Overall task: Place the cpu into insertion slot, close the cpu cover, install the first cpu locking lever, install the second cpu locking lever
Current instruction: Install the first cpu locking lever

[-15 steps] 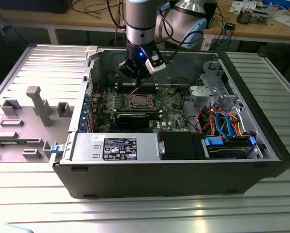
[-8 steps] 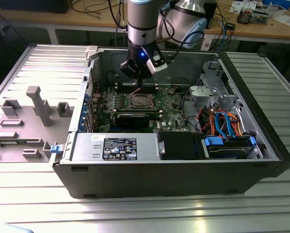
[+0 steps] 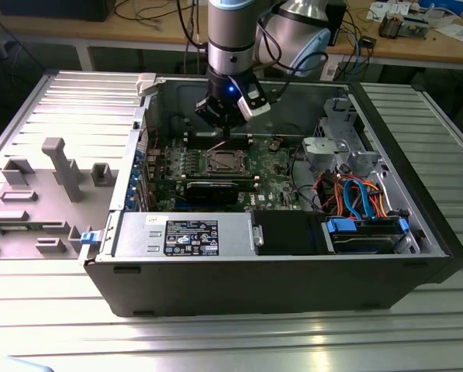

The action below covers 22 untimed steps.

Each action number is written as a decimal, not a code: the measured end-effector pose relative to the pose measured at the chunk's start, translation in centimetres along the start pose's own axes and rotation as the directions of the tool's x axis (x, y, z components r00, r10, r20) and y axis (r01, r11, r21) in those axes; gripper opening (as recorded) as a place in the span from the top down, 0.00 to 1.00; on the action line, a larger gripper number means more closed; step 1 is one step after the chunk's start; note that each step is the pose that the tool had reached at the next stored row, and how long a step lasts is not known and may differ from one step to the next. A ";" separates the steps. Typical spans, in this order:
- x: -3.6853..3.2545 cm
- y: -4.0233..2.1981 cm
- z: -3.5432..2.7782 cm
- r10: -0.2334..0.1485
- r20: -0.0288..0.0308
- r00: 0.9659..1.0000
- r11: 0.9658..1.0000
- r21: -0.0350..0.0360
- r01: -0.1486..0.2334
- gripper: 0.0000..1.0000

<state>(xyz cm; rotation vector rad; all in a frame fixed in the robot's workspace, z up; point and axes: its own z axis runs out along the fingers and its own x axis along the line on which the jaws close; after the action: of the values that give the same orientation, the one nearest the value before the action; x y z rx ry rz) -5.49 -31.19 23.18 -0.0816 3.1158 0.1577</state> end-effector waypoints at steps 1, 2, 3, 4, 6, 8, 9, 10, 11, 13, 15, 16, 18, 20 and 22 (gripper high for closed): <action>-0.05 0.02 0.11 0.000 0.000 1.000 1.000 0.000 0.000 0.89; -0.08 0.04 0.21 0.000 0.000 1.000 1.000 0.000 0.000 0.89; -0.16 0.05 0.37 0.000 0.000 1.000 1.000 0.000 0.000 0.89; -0.21 0.05 0.48 0.000 0.000 1.000 1.000 0.000 0.000 0.89; -0.38 0.03 0.67 0.000 0.000 1.000 1.000 0.000 0.000 0.89; -0.59 0.00 0.84 0.001 0.000 1.000 1.000 0.000 -0.001 0.89; -0.71 -0.01 0.93 0.001 0.000 1.000 1.000 0.000 -0.001 0.89; -0.79 -0.03 1.02 0.001 0.000 1.000 1.000 0.000 -0.001 0.89; -0.86 -0.04 1.13 0.002 0.000 1.000 1.000 0.000 -0.002 0.89; -0.98 -0.06 1.33 0.003 0.000 1.000 1.000 0.000 -0.003 0.89; -1.08 -0.09 1.50 0.003 0.000 1.000 1.000 0.000 -0.003 0.89; -1.14 -0.10 1.60 0.004 0.000 1.000 1.000 0.000 -0.004 0.89; -1.25 -0.12 1.78 0.004 0.001 1.000 1.000 0.000 -0.004 0.89; -1.37 -0.15 1.97 0.006 0.001 1.000 1.000 0.000 -0.006 0.89; -1.47 -0.17 2.17 0.009 0.001 1.000 1.000 0.002 -0.009 0.89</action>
<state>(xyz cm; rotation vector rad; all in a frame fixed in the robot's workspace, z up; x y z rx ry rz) -3.97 -31.07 21.04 -0.0671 3.1158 0.1553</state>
